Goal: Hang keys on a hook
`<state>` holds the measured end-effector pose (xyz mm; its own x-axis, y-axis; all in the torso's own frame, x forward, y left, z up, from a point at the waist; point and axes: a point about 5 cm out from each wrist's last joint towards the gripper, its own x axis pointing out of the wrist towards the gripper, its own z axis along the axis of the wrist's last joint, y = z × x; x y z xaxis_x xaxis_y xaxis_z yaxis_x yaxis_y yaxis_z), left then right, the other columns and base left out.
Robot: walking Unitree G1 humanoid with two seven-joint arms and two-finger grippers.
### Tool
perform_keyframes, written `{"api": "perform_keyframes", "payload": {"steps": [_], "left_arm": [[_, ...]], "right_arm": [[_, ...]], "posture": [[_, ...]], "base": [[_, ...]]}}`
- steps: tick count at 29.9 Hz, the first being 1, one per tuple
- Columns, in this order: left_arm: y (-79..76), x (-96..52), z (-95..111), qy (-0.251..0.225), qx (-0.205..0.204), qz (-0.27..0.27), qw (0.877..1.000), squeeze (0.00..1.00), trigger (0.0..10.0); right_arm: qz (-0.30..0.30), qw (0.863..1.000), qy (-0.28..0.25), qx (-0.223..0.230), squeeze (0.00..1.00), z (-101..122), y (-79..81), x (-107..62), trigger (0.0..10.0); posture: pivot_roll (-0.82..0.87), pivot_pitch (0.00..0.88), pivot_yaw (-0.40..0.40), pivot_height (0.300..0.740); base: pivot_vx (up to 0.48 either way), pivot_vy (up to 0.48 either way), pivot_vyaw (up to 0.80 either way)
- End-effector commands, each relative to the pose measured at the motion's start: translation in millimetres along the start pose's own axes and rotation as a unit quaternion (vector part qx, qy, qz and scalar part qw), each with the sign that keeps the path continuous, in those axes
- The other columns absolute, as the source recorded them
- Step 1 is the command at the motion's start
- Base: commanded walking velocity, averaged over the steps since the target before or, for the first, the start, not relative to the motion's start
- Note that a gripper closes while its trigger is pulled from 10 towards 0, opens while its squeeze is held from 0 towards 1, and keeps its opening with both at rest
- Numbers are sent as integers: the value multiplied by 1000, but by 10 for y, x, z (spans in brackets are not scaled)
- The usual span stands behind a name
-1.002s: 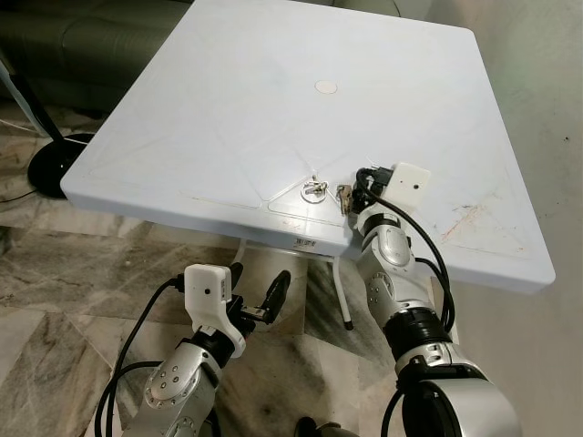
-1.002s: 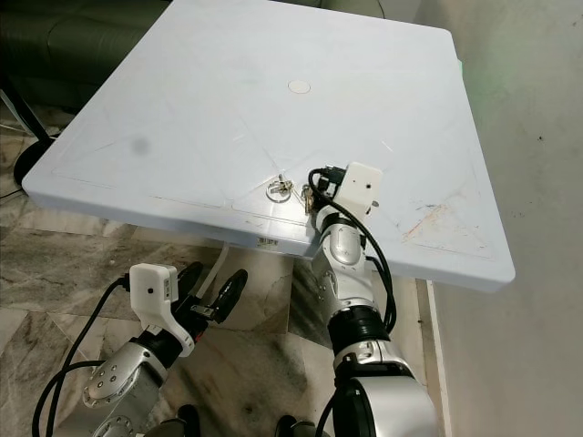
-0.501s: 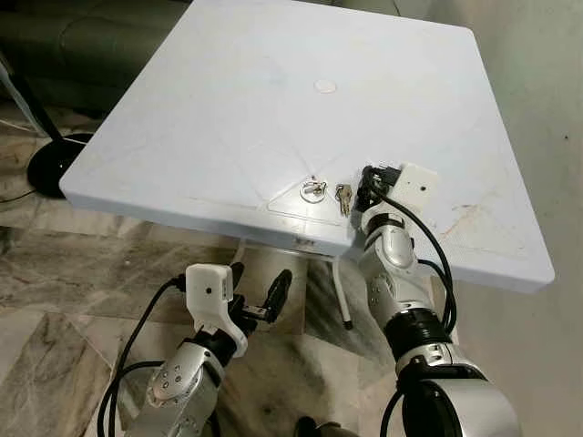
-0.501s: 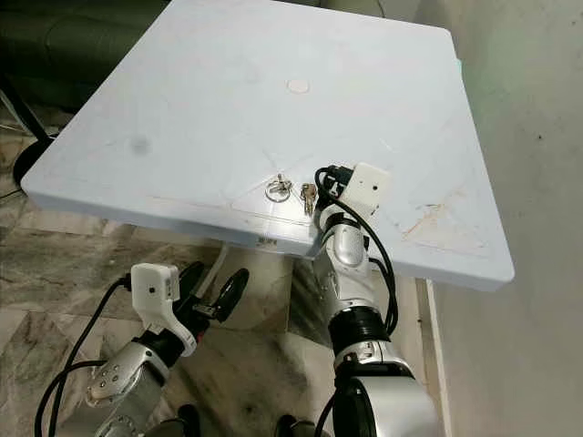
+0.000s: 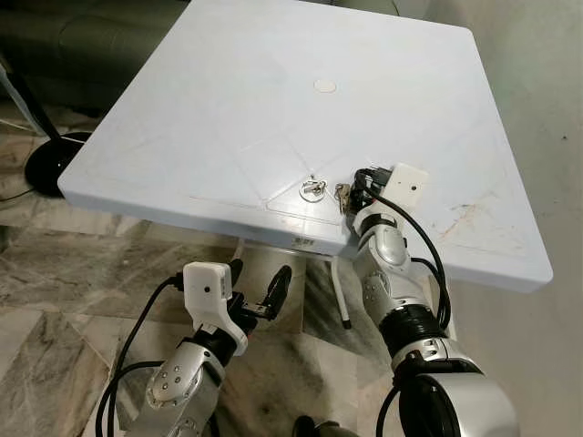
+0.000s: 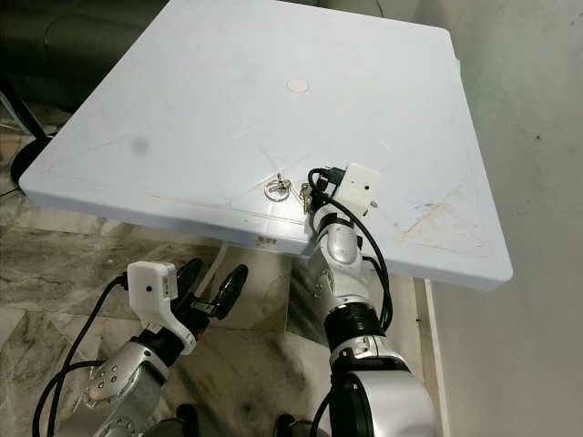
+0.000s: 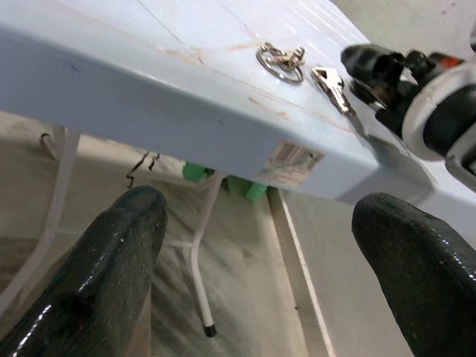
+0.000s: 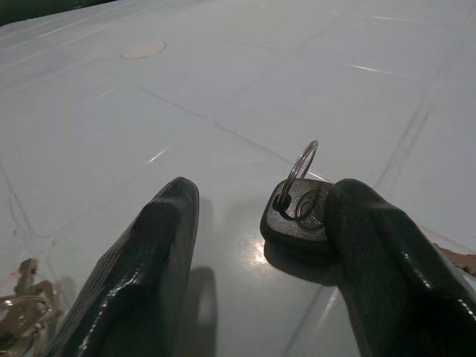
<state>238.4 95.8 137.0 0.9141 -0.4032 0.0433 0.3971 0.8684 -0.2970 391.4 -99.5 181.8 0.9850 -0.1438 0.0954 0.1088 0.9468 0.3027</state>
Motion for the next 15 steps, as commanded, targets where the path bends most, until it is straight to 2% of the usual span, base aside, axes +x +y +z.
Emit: {"api": "perform_keyframes", "payload": {"steps": [1,15], "left_arm": [[-48,-35,-7,3,-6,-3,1000,0,10000],[-91,-114,-28,5,-16,6,1000,0,10000]], "right_arm": [[-5,1000,12,5,0,-35,25,-2,10000],[-2,1000,-2,-2,0,50,66,48,10000]], "posture": [[165,297,-116,740],[173,316,-128,740]], "base": [[0,0,0],[0,0,0]]}}
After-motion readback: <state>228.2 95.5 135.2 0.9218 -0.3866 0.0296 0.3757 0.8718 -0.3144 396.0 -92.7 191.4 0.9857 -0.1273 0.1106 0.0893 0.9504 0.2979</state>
